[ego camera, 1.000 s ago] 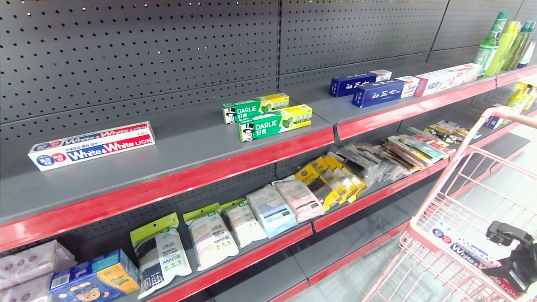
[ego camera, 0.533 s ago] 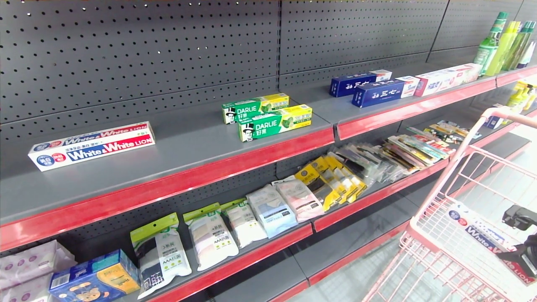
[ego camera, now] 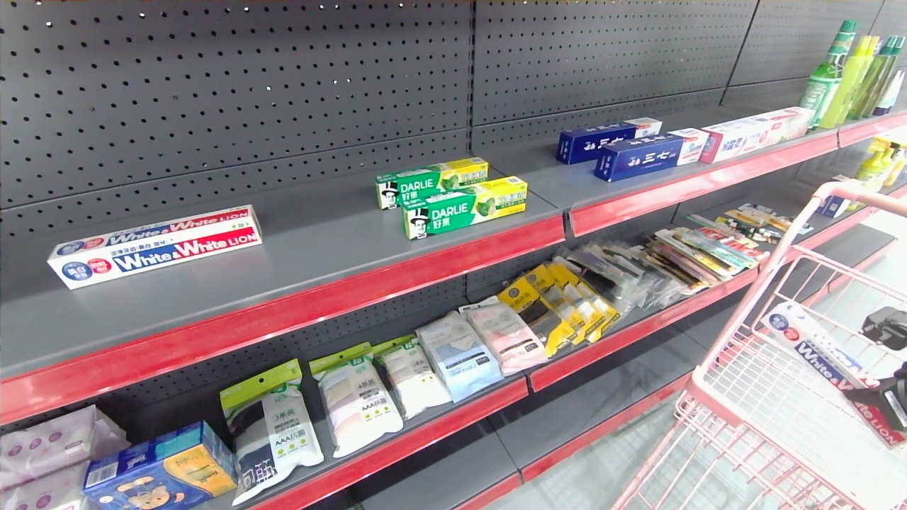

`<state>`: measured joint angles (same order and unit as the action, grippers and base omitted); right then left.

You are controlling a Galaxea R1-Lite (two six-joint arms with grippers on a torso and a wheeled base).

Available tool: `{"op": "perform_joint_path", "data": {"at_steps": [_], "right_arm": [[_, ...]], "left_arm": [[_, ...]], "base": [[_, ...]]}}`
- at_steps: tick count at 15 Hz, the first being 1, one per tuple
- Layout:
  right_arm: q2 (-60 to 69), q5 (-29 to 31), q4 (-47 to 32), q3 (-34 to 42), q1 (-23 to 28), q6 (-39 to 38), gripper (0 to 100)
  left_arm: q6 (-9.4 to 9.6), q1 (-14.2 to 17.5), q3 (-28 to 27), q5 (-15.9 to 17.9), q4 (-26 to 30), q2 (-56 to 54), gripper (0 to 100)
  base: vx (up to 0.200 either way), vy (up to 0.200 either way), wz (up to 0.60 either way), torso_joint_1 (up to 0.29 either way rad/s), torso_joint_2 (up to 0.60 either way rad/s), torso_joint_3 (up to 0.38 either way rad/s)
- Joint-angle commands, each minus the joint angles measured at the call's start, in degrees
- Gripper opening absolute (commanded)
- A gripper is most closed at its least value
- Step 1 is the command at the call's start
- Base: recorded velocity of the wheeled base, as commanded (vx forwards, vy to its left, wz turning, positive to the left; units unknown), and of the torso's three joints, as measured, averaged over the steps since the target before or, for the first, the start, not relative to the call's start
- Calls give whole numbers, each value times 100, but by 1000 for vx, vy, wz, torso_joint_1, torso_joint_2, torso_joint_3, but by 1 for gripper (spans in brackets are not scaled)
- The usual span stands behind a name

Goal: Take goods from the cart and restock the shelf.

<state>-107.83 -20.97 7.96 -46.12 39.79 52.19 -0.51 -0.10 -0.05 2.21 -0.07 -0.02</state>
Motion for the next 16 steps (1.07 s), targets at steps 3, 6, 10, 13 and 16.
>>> {"op": "perform_joint_path", "data": {"at_steps": [3,6,10,13,16], "right_arm": [[763,348,30,-3,-885,-1299,0],[1369,471,30,112,-1457,-1870,0],[2477,1148,-31,542,-2713,-3092,0],[3250,1455,-40,1052,-3100,-3136,0],[3822,1499,-40,1500,-3302,-3101,0]], "left_arm": [[-2,1,-4,-1,-1,2,100],[-2,1,-4,-1,-1,2,100],[-2,1,-4,-1,-1,2,100],[-2,1,-4,-1,-1,2,100],[-2,1,5,-1,-1,2,100]], "base": [[0,0,0,0,0,0],[0,0,0,0,0,0],[0,0,0,0,0,0],[0,0,0,0,0,0],[0,0,0,0,0,0]]}}
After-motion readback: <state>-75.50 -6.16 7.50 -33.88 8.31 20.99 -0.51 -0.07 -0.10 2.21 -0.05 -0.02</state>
